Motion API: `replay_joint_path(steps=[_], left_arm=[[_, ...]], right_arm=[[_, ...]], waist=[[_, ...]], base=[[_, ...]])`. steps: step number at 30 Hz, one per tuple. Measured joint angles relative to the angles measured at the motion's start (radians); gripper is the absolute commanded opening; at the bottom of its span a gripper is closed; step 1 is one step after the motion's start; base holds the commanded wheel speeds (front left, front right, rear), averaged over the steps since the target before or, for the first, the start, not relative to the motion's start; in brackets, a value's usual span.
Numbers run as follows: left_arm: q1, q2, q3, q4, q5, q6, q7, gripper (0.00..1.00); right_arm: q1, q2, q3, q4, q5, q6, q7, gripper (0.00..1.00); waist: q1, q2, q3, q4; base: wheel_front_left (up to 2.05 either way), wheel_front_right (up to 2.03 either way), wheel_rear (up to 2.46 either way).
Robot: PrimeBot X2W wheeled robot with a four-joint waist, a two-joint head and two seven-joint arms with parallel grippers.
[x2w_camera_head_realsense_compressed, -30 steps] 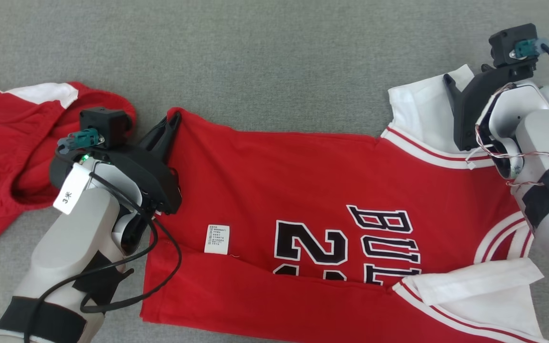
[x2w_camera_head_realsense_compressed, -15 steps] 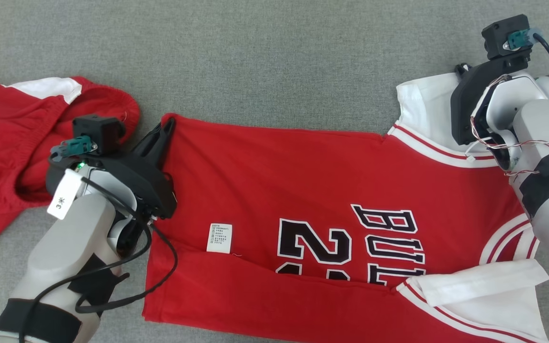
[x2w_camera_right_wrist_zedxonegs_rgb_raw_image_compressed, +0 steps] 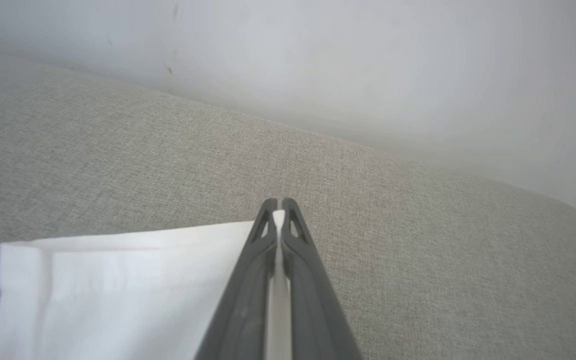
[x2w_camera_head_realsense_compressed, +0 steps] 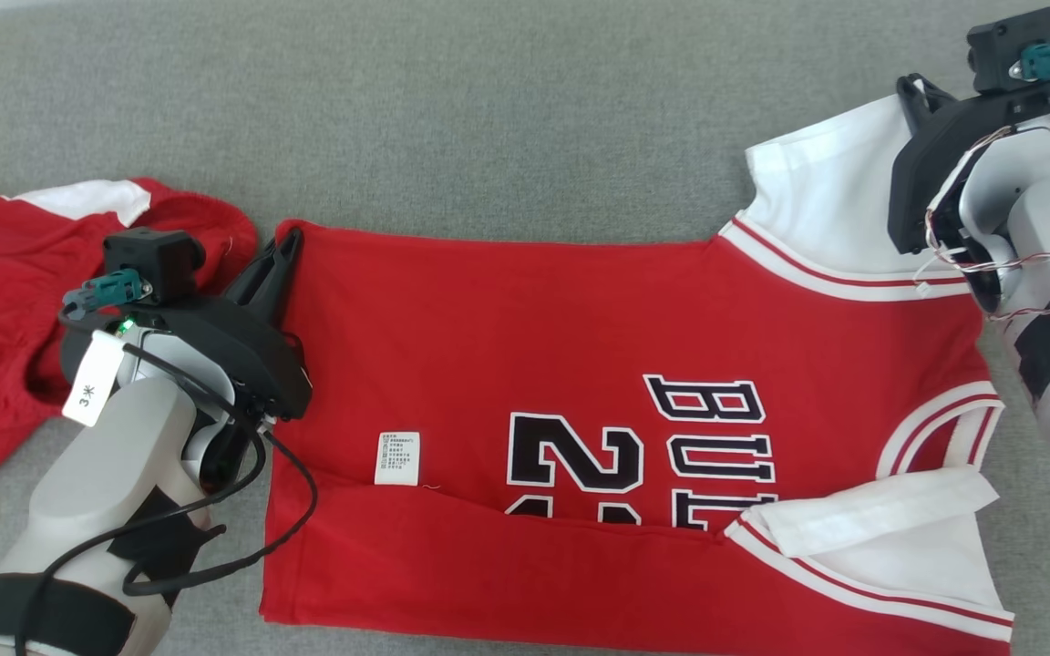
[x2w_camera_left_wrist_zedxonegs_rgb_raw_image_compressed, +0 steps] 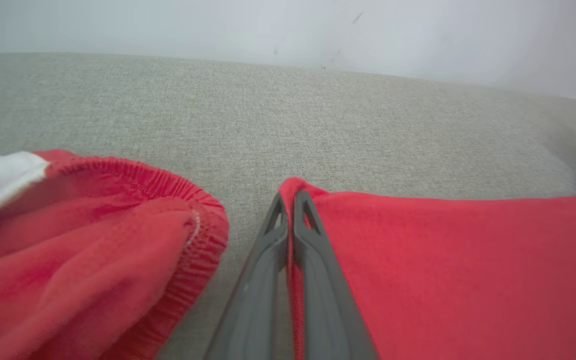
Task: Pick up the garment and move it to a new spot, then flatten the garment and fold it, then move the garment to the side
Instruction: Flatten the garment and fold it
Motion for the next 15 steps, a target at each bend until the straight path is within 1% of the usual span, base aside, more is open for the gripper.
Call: replay_joint_path(steps=[6, 9, 15], left_arm=[[0.0, 0.005, -0.02, 0.008, -0.028, 0.0, -0.016, 0.0], [0.001, 0.01, -0.024, 0.01, -0.033, 0.0, -0.024, 0.0], [0.044, 0.032, -0.041, 0.009, -0.04, 0.0, -0.043, 0.0]], right_arm=[[0.009, 0.018, -0.014, 0.012, 0.021, 0.017, -0.077, 0.0], [0.015, 0.015, -0.029, 0.015, 0.038, 0.031, -0.12, 0.0], [0.114, 0.007, -0.042, 0.007, 0.074, 0.053, -0.215, 0.0]], waist=[[0.0, 0.0, -0.029, -0.012], [-0.0001, 0.0, -0.048, -0.016], [-0.0001, 0.0, -0.092, -0.022]], base=[[0.0, 0.0, 0.0], [0.0, 0.0, 0.0], [0.0, 0.0, 0.0]])
